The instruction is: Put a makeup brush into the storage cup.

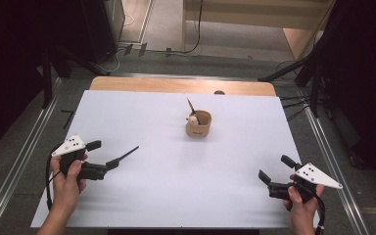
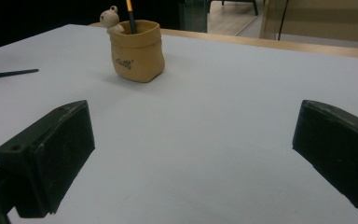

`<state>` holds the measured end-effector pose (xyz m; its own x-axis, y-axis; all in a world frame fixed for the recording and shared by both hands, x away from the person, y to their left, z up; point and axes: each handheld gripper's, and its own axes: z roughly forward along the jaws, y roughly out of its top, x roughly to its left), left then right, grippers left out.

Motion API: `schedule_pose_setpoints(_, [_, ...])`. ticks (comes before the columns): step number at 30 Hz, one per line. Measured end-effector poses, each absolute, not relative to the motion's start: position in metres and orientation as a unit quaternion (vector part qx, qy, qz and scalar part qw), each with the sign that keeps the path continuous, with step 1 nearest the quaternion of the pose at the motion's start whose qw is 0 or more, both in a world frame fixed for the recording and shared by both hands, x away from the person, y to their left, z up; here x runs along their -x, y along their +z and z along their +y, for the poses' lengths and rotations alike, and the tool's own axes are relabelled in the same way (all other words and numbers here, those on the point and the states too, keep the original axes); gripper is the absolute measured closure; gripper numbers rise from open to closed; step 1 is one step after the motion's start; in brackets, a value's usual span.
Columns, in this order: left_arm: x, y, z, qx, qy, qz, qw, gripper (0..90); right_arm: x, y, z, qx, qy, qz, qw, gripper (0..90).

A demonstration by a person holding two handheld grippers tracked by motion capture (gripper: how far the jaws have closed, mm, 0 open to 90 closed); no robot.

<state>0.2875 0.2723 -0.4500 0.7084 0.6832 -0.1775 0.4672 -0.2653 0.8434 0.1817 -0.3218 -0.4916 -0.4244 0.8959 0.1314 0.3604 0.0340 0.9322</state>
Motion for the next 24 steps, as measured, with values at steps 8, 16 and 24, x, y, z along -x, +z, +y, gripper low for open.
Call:
schedule_pose_setpoints(8, [-0.299, -0.451, 0.264, -0.82, 0.093, 0.36, 0.435, 0.0, -0.181, -0.491, -0.32, -0.465, 0.515, 0.672, 0.259, 0.0])
schedule_pose_setpoints(16, [-0.306, -0.454, 0.258, -0.844, 0.074, 0.367, 0.383, 0.0, -0.182, -0.492, -0.318, -0.463, 0.511, 0.678, 0.256, 0.0])
schedule_pose_setpoints(24, [-0.311, -0.454, 0.254, -0.859, 0.079, 0.389, 0.325, 14.8, -0.182, -0.492, -0.317, -0.464, 0.511, 0.678, 0.254, 0.0])
